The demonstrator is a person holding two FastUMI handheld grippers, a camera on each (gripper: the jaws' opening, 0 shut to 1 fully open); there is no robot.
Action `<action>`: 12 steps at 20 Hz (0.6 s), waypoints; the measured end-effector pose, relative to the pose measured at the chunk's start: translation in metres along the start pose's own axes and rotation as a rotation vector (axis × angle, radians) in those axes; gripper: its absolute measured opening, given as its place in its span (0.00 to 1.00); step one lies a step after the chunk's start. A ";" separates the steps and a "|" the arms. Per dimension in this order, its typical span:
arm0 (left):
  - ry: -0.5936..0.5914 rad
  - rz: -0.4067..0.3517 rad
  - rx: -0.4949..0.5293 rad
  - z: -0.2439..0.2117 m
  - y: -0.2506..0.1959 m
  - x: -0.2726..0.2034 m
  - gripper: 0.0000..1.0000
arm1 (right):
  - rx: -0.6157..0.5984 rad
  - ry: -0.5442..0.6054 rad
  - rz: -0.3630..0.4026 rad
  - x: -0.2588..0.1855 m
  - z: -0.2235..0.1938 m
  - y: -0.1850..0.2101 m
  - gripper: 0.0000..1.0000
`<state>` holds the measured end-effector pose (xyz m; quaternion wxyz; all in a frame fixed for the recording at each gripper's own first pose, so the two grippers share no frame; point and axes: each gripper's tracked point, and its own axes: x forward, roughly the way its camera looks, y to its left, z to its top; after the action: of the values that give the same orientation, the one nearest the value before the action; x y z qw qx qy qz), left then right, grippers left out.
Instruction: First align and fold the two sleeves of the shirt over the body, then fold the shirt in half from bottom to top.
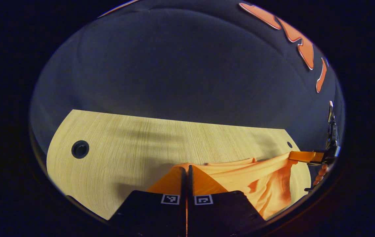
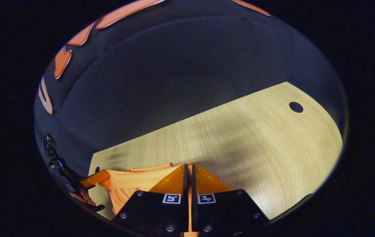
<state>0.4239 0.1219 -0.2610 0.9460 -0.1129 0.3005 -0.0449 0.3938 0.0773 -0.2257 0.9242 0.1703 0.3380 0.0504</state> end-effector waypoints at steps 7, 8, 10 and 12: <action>0.026 0.058 -0.020 -0.003 0.011 -0.016 0.72 | -0.048 0.032 -0.059 -0.012 -0.003 -0.002 0.70; 0.014 0.062 -0.027 0.000 0.013 -0.022 0.74 | -0.057 0.029 -0.054 -0.017 -0.002 0.000 0.79; -0.006 0.063 -0.038 0.006 0.013 -0.035 0.90 | -0.068 0.011 -0.043 -0.025 -0.001 0.007 0.87; -0.024 0.080 -0.022 0.007 0.012 -0.050 0.96 | -0.086 -0.012 -0.031 -0.039 0.002 0.012 0.89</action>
<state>0.3875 0.1423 -0.2308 0.9494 -0.1116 0.2937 -0.0024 0.3657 0.0802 -0.1960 0.9333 0.1256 0.3326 0.0497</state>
